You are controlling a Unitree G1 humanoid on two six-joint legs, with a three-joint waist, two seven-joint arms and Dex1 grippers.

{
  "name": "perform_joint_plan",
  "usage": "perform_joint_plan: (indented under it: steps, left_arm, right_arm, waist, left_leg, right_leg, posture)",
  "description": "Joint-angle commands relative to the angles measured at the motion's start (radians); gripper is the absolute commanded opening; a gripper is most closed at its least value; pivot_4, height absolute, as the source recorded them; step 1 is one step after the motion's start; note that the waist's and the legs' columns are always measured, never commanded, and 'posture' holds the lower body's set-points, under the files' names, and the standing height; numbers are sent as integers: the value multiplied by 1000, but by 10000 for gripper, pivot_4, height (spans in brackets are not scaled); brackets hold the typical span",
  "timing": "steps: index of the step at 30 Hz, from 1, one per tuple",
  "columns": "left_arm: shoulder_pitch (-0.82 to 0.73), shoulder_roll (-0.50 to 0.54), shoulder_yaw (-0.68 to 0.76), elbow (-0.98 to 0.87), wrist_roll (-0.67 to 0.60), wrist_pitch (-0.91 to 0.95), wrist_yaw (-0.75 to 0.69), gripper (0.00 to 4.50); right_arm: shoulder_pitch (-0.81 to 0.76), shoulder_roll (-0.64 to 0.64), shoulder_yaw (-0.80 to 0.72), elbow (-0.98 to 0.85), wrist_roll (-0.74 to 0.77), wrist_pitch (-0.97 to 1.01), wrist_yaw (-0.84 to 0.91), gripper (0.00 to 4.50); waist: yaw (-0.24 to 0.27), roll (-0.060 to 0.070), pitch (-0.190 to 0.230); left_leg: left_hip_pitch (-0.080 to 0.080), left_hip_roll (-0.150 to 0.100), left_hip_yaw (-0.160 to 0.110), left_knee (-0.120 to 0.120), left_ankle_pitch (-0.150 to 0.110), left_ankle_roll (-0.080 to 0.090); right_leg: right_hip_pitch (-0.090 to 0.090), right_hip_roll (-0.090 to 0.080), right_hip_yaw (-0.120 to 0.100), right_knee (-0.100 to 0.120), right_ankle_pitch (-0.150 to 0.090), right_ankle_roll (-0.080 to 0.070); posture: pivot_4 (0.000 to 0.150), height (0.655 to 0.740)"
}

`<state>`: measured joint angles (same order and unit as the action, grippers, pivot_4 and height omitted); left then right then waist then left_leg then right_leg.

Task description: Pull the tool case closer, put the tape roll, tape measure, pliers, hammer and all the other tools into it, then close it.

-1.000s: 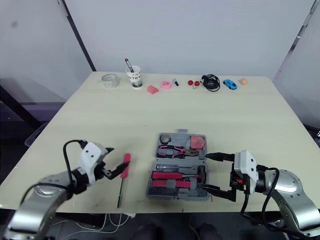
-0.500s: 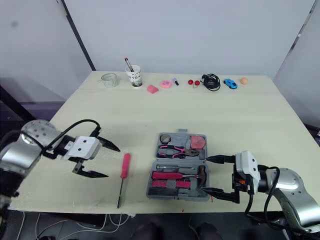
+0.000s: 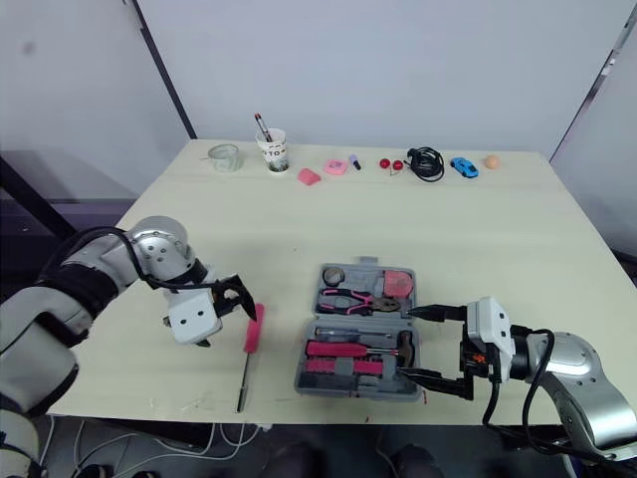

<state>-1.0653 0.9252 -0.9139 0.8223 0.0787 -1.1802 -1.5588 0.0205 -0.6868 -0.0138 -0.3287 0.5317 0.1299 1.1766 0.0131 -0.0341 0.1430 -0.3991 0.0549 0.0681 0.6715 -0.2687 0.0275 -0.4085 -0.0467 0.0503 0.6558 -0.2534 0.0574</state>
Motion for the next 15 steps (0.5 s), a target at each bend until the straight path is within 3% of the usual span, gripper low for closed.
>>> perform_joint_plan:
  steps: [1, 15]
  left_arm:
    - [-29, -34, 11, 67, 67, -104, -22, 44417]
    - [-35, -141, 20, 125, 345, -260, 189, 44417]
  right_arm:
    - [-4, -4, -18, -30, 13, 0, -6, 45000]
    - [-23, -5, -16, -40, 12, 17, -26, 45000]
  waist:
    - [-2, 0, 0]
    - [1, -1, 0]
  left_leg:
    - [0, 0, 0, 0, 0, 0]
    - [0, 0, 0, 0, 0, 0]
  right_leg:
    - [0, 0, 0, 0, 0, 0]
    - [0, 0, 0, 1, 0, 1]
  posture:
    - [1500, 7400]
    - [1500, 7400]
